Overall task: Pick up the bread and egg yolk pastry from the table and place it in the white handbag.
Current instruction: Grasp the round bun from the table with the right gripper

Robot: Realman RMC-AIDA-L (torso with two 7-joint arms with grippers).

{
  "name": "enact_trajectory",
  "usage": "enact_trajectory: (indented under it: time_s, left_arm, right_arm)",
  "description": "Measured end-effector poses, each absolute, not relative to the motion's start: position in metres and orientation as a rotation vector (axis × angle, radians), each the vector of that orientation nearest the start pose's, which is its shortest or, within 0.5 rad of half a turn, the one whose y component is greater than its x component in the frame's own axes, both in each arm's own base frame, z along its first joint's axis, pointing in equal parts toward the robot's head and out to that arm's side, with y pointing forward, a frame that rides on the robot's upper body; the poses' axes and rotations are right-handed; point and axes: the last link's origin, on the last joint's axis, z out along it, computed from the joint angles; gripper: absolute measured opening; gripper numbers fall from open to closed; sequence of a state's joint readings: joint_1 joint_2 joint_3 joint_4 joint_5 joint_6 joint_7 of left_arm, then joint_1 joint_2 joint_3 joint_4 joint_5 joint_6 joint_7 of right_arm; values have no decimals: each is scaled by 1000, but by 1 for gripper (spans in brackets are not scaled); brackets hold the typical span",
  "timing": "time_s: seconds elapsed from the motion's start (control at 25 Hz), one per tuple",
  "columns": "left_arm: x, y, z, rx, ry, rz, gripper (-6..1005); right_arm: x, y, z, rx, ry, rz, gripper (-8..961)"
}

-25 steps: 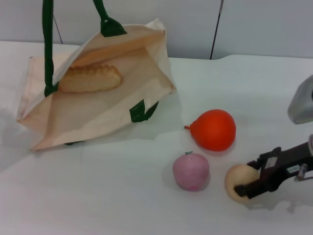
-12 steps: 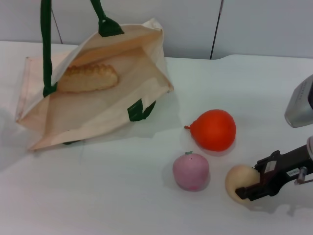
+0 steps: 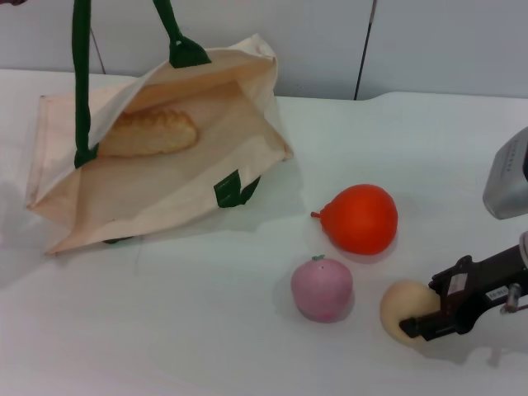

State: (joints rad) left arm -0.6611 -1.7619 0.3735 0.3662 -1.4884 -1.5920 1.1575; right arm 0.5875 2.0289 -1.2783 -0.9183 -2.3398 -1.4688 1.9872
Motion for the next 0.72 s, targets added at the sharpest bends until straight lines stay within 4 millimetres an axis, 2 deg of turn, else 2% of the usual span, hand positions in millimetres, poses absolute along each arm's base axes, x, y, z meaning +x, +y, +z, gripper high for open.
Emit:
enact_trajectory:
  time_s: [0.28,0.52,0.72]
  left_arm:
    - [-258,398,160,-2081,-1313,-1447,232]
    - [-257,399,162,-2089,-1316,-1440,235]
    - [-254,400,162,-2102,-1312,-1447,237]
  right_arm:
    - [246,341,-22,-2937,765,-305,580]
    - [241,345,-8,-2903,751,-212,560]
    - [225,347,5,-2932,673,-23,561]
